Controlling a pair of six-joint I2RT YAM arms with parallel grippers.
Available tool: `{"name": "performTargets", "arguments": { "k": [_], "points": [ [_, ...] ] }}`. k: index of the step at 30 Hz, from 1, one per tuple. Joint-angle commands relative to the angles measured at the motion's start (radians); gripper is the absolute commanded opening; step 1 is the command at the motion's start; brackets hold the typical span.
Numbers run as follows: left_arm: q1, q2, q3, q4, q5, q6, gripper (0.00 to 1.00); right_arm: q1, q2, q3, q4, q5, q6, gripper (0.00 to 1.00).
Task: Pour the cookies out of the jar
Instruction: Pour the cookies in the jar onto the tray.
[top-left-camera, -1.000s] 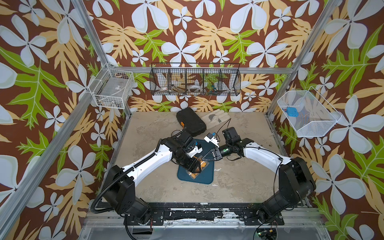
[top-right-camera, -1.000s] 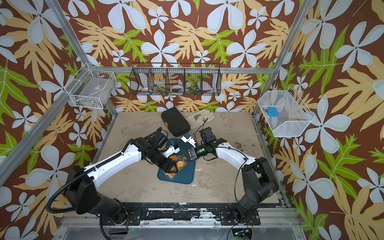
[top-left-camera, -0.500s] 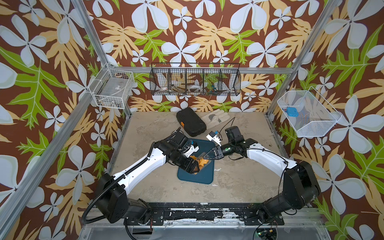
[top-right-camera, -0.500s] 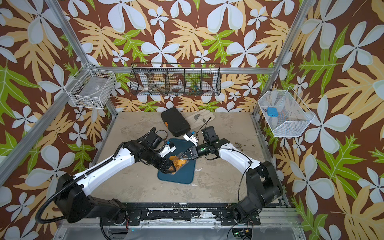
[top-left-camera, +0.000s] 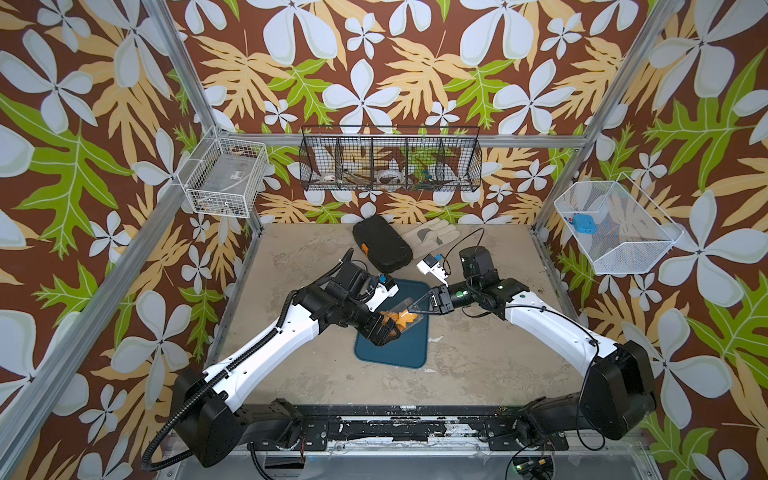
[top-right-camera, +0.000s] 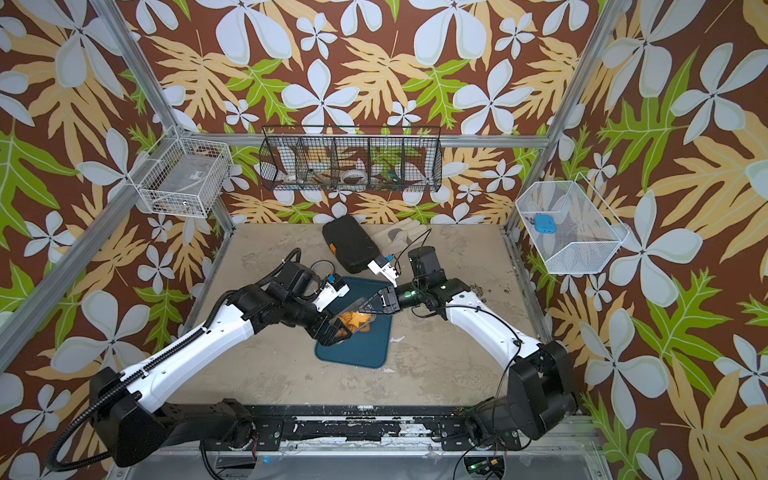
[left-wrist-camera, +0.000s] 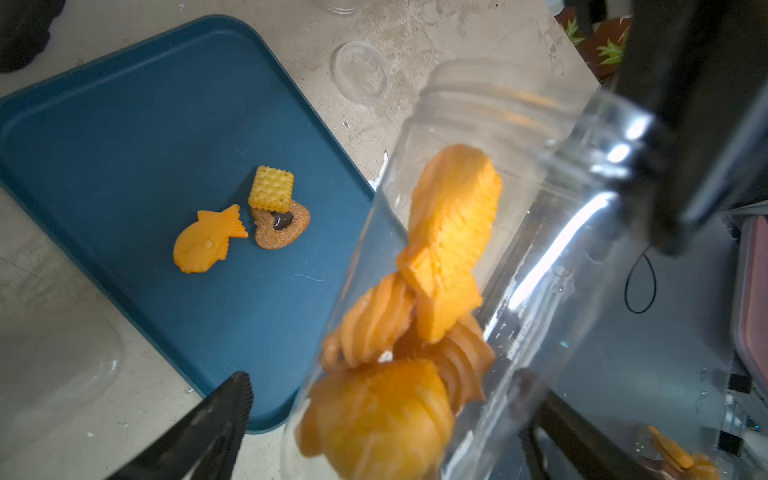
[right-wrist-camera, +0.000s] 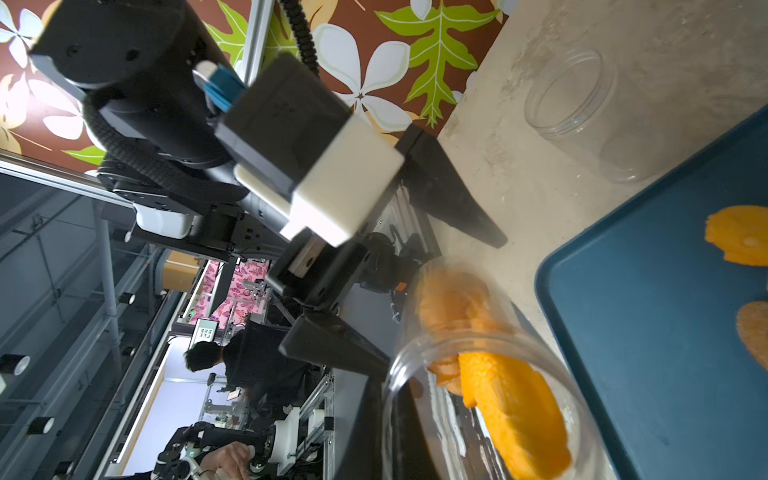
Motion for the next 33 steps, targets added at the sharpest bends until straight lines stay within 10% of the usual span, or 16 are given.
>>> {"name": "performTargets", "arguments": {
  "k": [1,33],
  "points": [
    [0.001,-0.017,-0.004,0.018,-0.028,0.067,1.0,0.001,-0.017,0.018,0.038,-0.028,0.035,0.0],
    [0.001,-0.039,-0.024,0.017,-0.055,0.07,0.62,0.0,0.04,0.077,0.001,-0.007,0.037,0.0]
  ]
}}
